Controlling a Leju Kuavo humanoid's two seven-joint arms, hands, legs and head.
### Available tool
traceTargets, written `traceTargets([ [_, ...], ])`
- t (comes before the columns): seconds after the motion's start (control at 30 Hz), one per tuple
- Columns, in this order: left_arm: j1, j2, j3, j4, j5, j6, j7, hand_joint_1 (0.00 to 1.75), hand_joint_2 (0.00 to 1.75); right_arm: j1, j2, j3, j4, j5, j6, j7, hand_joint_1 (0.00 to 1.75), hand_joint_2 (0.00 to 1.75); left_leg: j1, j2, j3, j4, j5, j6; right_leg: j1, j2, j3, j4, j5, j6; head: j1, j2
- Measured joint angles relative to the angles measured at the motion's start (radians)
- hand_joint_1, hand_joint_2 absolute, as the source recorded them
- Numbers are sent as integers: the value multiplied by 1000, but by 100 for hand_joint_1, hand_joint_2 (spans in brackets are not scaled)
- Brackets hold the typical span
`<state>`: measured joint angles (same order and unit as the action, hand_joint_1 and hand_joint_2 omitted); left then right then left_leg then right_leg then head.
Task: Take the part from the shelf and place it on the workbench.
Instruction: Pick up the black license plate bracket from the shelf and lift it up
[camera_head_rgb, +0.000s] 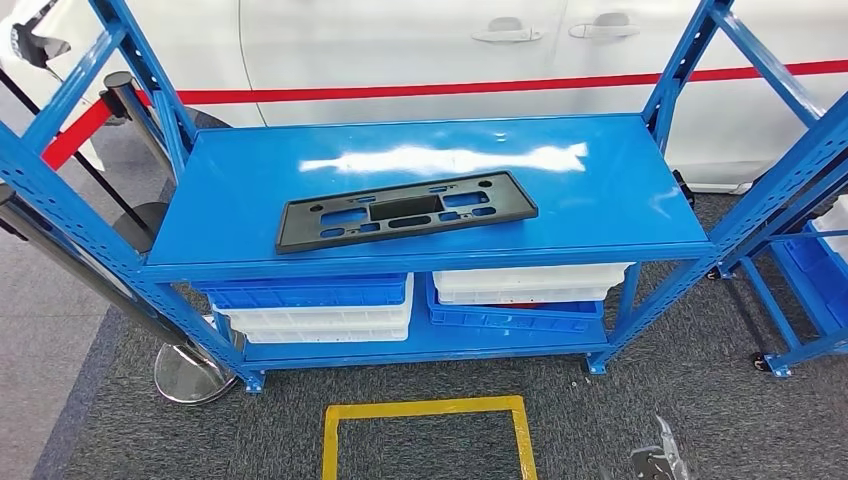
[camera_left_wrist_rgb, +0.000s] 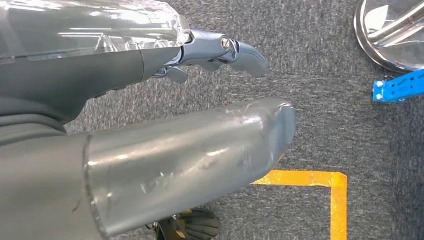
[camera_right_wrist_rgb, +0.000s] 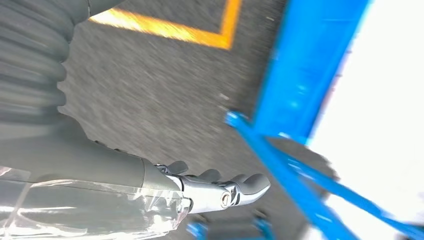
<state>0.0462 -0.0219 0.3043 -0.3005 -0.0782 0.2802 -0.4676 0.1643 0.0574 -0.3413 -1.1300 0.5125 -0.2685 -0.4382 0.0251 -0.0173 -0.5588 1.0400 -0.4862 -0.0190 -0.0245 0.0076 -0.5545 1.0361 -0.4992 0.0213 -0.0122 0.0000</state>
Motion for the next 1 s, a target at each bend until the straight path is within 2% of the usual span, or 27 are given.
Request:
traceTargets([
  [0.1,-3,0,2,6,-19,9,-7,0,0,1,-26,64,-91,19,-27,-9,0,131,0,0,0,0,0,0,0,0,0,0,0,0,0,0],
  [0.13,-4,-1,2,8,-24,11,-9,0,0,1,-35,86,-122,26,-36,-11,0,175,0,0,0,0,0,0,0,0,0,0,0,0,0,0],
  [0.43,-18,-6,18,23,-73,26,-31,0,0,-7,-119,310,-374,51,-85,-2,0,175,-7,-1,-3,4,-1,8,-11,-1,0,-1,2,6,0,0],
  [0.53,-22,-8,25,29,-90,27,-38,0,0,-10,-147,388,-450,18,-81,6,0,175,-12,-1,-6,8,-3,17,-16,-1,0,-4,4,14,0,0],
  [0.63,-25,-13,29,33,-108,29,-41,0,0,-13,-174,457,-527,-23,-70,17,0,175,-8,1,1,-11,9,36,-17,-2,3,-6,2,25,2,0],
  [0.7,-29,-20,32,37,-120,30,-43,0,0,-14,-197,502,-575,-50,-59,27,0,175,-3,4,11,-31,20,48,-15,-4,-23,50,-35,25,7,0],
  [0.77,-33,-27,39,42,-132,30,-43,0,0,-14,-220,545,-617,-75,-46,41,0,175,-5,6,11,-35,22,53,-12,-4,-84,171,-95,23,10,0],
  [0.8,-34,-30,42,45,-140,31,-43,0,0,-13,-231,568,-637,-85,-40,50,0,175,-6,6,11,-35,22,53,-11,-5,-111,220,-110,24,11,0],
  [0.83,-34,-33,45,48,-147,31,-44,0,0,-12,-243,591,-658,-91,-34,59,0,175,-6,6,12,-34,20,52,-11,-5,-126,242,-106,24,11,0],
  [0.87,-34,-37,47,50,-155,33,-44,0,0,-11,-254,615,-679,-90,-30,70,0,175,-6,5,13,-32,18,49,-11,-5,-120,222,-81,23,10,0],
  [0.93,-36,-43,49,54,-170,35,-43,0,0,-12,-272,657,-715,-68,-29,90,0,175,-5,3,15,-25,11,41,-11,-5,-65,103,-11,19,11,0],
  [0.97,-37,-45,50,55,-177,37,-43,0,0,-12,-278,673,-729,-47,-32,101,0,175,-7,1,15,-20,6,36,-9,-5,-40,46,12,16,11,0],
  [1.0,-38,-46,52,57,-182,38,-43,0,0,-11,-283,685,-739,-21,-38,110,0,175,-8,0,14,-16,3,29,-6,-4,-25,13,21,12,10,0],
])
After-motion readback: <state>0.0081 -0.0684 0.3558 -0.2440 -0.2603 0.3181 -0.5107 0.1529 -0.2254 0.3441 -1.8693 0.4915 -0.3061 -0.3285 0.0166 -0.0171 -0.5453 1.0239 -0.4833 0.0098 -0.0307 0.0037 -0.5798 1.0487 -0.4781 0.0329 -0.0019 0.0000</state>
